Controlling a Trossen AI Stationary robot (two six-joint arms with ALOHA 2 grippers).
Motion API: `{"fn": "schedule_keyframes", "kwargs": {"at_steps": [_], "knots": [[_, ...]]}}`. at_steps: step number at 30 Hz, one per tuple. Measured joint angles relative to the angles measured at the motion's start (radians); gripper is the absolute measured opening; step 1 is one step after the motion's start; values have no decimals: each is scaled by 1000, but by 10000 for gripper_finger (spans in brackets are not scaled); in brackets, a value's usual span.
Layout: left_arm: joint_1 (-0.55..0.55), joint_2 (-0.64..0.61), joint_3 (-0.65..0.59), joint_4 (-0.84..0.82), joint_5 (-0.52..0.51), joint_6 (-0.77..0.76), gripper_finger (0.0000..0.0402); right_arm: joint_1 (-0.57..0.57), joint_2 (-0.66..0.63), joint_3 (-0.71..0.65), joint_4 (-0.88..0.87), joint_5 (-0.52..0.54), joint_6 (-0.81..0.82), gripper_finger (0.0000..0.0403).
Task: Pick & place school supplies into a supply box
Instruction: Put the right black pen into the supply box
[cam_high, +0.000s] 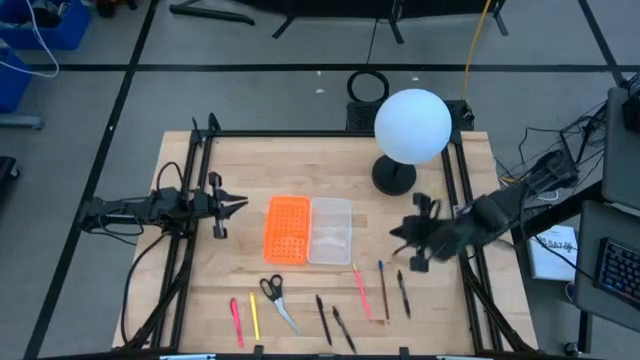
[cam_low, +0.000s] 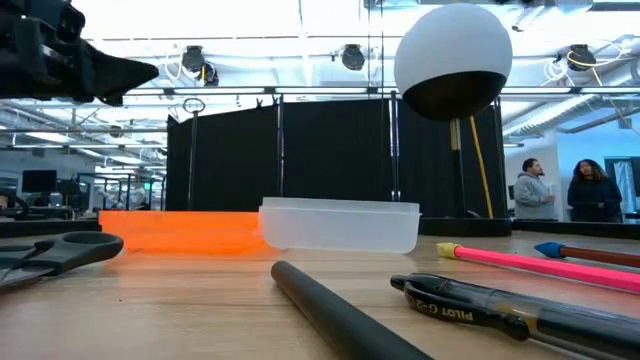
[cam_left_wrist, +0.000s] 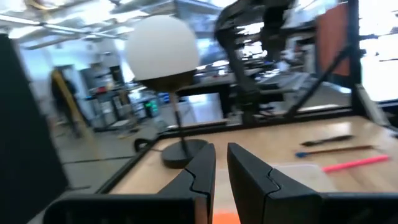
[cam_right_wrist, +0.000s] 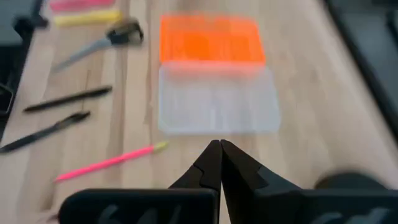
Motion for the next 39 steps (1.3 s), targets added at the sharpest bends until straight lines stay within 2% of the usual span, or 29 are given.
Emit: {"fn": "schedule_keyframes", "kwargs": {"at_steps": [3, 6, 8, 11, 17, 20, 23, 26, 31, 35, 39], "knots": [[0, 0, 0, 2, -24, 21, 51, 41, 187, 236, -247, -91, 234, 0], [0, 0, 0, 5, -31, 21, 51, 76, 332, 404, -424, -213, 497, 0], [0, 0, 0, -5, -31, -10, 51, 103, 400, 463, -498, -246, 666, 0], [0, 0, 0, -28, -31, -49, 51, 137, 458, 477, -553, -324, 873, 0], [0, 0, 0, 56, -31, -49, 51, 162, 501, 420, -545, -389, 1042, 0], [0, 0, 0, 106, -31, 17, 51, 161, 503, 366, -535, -359, 1192, 0], [0, 0, 0, 104, -31, 77, 51, 161, 504, 299, -491, -398, 1286, 13], [0, 0, 0, 61, -31, 54, 51, 161, 504, 230, -400, -469, 1340, 45], [0, 0, 0, 41, -32, 107, 51, 160, 504, 90, -210, -540, 1376, 125], [0, 0, 0, 43, -31, 105, 51, 160, 504, 0, -94, -545, 1428, 184], [0, 0, 0, 44, -32, 124, 51, 175, 503, -51, -34, -546, 1496, 215]]}}
